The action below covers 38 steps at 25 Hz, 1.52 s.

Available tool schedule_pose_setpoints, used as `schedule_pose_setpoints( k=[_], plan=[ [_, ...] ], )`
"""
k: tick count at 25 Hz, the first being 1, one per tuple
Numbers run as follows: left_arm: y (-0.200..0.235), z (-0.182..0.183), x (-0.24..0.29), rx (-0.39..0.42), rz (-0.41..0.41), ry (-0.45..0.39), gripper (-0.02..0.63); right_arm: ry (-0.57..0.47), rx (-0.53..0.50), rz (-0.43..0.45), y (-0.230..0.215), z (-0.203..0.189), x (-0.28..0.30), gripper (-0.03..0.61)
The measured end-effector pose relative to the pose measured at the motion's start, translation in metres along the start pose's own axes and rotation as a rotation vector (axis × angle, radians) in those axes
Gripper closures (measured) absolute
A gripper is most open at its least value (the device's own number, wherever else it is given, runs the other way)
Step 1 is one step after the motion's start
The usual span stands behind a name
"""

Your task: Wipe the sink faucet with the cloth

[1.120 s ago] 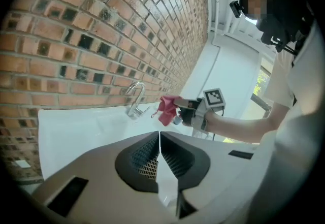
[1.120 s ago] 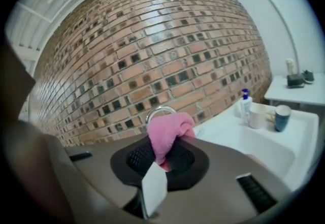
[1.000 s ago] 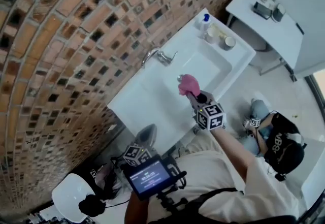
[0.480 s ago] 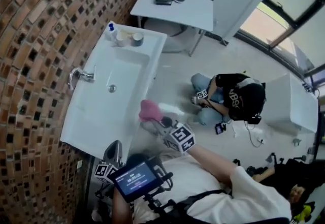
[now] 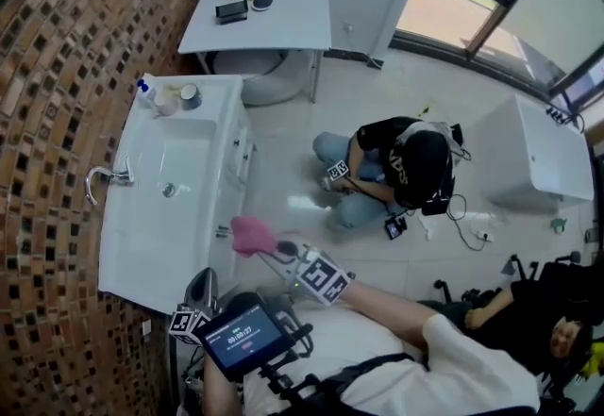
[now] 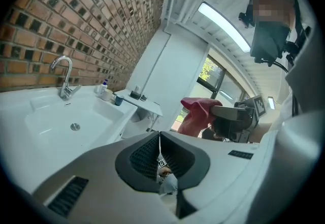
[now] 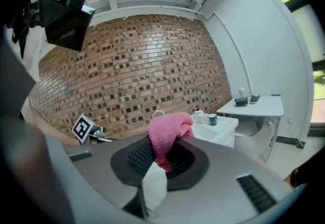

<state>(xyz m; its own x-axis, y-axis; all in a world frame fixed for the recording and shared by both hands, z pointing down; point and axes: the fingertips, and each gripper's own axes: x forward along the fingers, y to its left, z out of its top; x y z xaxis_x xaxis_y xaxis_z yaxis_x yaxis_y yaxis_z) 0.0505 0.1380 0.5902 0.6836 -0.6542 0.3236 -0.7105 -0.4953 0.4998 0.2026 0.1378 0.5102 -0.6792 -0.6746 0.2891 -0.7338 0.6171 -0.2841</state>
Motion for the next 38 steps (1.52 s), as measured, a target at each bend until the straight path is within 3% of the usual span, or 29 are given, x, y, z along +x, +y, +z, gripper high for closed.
schedule_pose_setpoints(
  k=[7, 14, 22, 33, 38],
  plan=[
    [-0.065, -0.005, 0.019, -0.026, 0.111, -0.119, 0.614, -0.038, -0.031, 0.081, -0.049, 0.015, -0.063, 0.518],
    [-0.132, -0.023, 0.024, -0.058, 0.181, -0.179, 0.614, 0.017, 0.019, 0.111, -0.077, -0.017, -0.102, 0.518],
    [-0.129, -0.039, -0.022, -0.063, 0.303, -0.221, 0.614, 0.064, -0.004, 0.194, -0.059, -0.021, -0.090, 0.518],
    [-0.108, -0.033, -0.104, -0.042, 0.329, -0.259, 0.614, 0.097, -0.014, 0.192, 0.000, -0.029, -0.074, 0.518],
    [-0.100, -0.049, -0.125, -0.066, 0.383, -0.267, 0.614, 0.113, -0.027, 0.202, -0.001, -0.030, -0.075, 0.518]
  ],
)
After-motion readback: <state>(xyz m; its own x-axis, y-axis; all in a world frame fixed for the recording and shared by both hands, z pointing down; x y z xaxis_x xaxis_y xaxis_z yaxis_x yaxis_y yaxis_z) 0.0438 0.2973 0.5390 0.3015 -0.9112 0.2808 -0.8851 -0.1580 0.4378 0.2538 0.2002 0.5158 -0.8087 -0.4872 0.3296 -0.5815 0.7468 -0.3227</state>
